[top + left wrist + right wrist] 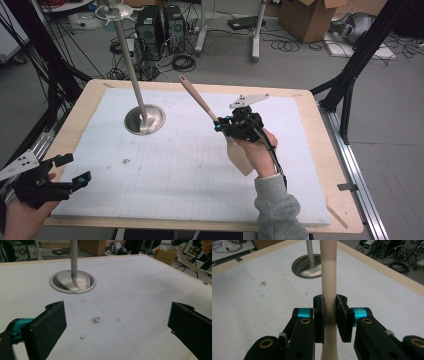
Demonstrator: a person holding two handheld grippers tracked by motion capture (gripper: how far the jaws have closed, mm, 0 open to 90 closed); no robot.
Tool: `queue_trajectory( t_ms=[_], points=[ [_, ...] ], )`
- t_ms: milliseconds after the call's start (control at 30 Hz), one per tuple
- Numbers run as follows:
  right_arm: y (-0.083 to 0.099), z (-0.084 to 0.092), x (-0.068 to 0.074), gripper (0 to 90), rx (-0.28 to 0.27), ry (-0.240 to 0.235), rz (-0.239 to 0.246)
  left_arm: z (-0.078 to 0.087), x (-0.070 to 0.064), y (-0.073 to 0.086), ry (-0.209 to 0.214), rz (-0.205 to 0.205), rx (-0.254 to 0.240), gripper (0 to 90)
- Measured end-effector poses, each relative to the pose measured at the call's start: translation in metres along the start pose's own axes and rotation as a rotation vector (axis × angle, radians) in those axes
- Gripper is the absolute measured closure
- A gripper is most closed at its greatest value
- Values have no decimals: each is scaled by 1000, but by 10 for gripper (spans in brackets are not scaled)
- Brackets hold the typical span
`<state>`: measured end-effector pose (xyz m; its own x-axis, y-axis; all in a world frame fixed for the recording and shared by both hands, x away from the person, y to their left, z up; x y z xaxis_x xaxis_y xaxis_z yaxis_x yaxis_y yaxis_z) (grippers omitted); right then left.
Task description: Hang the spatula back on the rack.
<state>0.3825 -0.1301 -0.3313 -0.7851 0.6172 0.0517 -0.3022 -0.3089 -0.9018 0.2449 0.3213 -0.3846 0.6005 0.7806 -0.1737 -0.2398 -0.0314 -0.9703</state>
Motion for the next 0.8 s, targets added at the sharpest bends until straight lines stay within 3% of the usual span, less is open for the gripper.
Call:
queue_trajectory(
  t_ms=[300, 500, 800],
  points=[
    [-21, 2, 2, 788, -17, -27, -3, 1, 1, 0, -2, 6, -1, 23],
    [-39, -2, 4, 787, -28, -47, 43, 2, 3, 0, -1, 11, -4, 23],
    [-55, -9, 3, 787, -18, -46, 51, 5, 8, 0, 3, 19, -7, 23]
  ],
)
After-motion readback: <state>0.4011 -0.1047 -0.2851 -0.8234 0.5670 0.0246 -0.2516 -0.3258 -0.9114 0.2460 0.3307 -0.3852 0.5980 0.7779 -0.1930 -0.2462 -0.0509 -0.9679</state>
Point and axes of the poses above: each handheld gripper's, and its own axes: z roughly backward along the jaws, y roughly out of its underside, x roughly to its left, the point moved 4 cm from there along -z, roughly forward along the jaws, and after that the axes turned 9 degrees about -x, right-handed, at the moved point
